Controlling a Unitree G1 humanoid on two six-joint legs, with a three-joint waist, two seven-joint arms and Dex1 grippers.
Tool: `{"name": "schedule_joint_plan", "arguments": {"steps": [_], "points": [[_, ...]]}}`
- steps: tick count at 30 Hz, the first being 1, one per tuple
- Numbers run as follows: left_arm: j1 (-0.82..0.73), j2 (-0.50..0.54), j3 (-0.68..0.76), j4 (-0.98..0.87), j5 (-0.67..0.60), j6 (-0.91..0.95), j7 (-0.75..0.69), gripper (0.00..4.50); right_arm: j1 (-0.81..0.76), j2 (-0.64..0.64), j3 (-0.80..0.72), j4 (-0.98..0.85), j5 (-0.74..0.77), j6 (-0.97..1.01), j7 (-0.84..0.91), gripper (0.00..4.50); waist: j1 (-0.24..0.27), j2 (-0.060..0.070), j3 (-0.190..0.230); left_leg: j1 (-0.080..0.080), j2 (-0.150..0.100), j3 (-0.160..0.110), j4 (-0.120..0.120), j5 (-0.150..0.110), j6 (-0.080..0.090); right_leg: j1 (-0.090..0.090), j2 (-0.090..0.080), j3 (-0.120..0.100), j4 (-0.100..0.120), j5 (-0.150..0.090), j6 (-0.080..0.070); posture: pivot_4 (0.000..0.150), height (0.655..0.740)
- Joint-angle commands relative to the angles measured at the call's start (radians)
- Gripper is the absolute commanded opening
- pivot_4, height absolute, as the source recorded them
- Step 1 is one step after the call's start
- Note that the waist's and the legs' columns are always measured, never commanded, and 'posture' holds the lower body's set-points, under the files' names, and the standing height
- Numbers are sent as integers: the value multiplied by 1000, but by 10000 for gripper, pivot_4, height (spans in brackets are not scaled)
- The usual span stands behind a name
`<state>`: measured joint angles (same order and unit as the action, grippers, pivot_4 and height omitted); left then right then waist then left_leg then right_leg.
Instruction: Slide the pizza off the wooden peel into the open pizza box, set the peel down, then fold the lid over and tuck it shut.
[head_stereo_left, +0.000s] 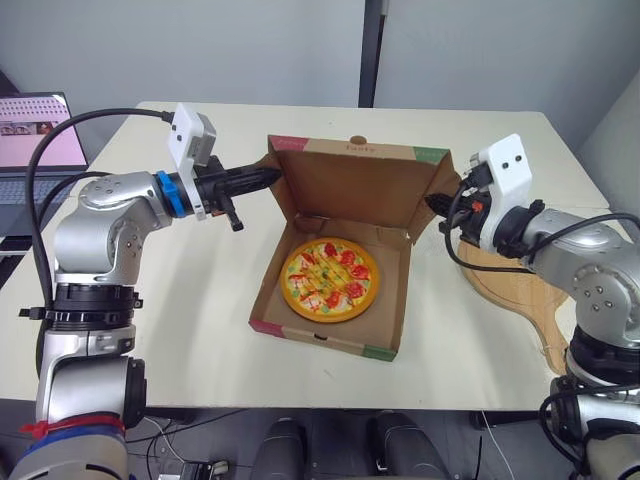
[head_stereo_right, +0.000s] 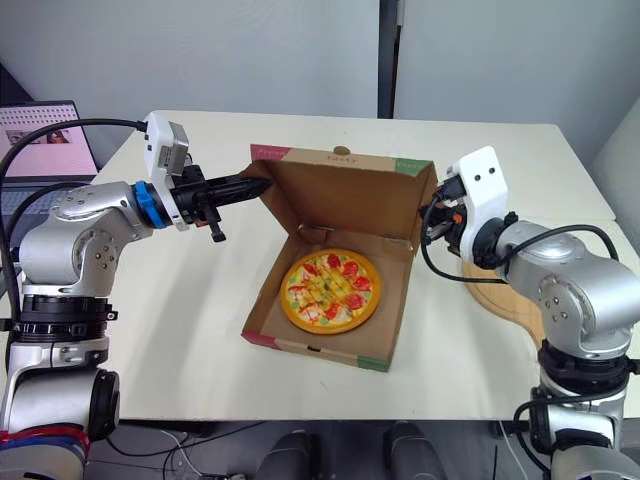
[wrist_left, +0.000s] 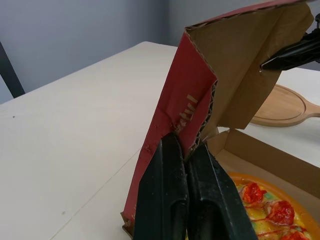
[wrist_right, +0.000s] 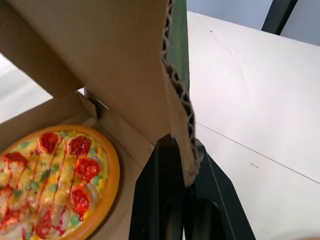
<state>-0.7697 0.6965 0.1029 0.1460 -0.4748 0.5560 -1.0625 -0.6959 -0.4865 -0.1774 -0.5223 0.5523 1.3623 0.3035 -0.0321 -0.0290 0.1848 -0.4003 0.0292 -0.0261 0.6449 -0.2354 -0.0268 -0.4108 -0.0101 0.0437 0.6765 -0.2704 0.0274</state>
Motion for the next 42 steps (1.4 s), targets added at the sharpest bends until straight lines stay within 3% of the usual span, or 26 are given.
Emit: {"name": "schedule_joint_plan", "arguments": {"steps": [1, 12, 22, 32, 42], "points": [[-2, -15, 3, -61, -30, 13, 3, 0, -60, 39, -25, -29, 25, 29, -22, 263, 0, 0, 0, 0, 0, 0, 0, 0, 0, 0, 0, 0, 0, 0, 0, 1500, 7325], [21, -16, 29, -95, -56, 71, 16, 0, -85, 196, -69, -80, 31, 146, -107, 263, -2, 0, 0, 0, 0, 0, 0, 0, 0, -1, 0, 0, 0, 0, 0, 1500, 7325], [142, 2, 101, -225, -122, 156, 41, 0, -31, 299, -107, -196, 26, 248, -129, 263, -8, 0, 0, 0, 1, 0, -1, 0, 0, -1, 0, 0, 1, 0, 0, 1500, 7325], [287, 3, 187, -375, -220, 253, 145, 0, 132, 395, -68, -323, 21, 252, -154, 263, -19, 0, 0, 1, 1, 0, -1, 0, 0, -1, 0, 0, 1, -1, 0, 1500, 7325], [449, 9, 249, -506, -306, 315, 224, 0, 338, 347, 68, -418, -20, 113, -149, 263, -21, 0, 0, 1, 1, 0, -2, 0, 0, -1, 0, 0, 0, -4, 3, 1500, 7325]]}}
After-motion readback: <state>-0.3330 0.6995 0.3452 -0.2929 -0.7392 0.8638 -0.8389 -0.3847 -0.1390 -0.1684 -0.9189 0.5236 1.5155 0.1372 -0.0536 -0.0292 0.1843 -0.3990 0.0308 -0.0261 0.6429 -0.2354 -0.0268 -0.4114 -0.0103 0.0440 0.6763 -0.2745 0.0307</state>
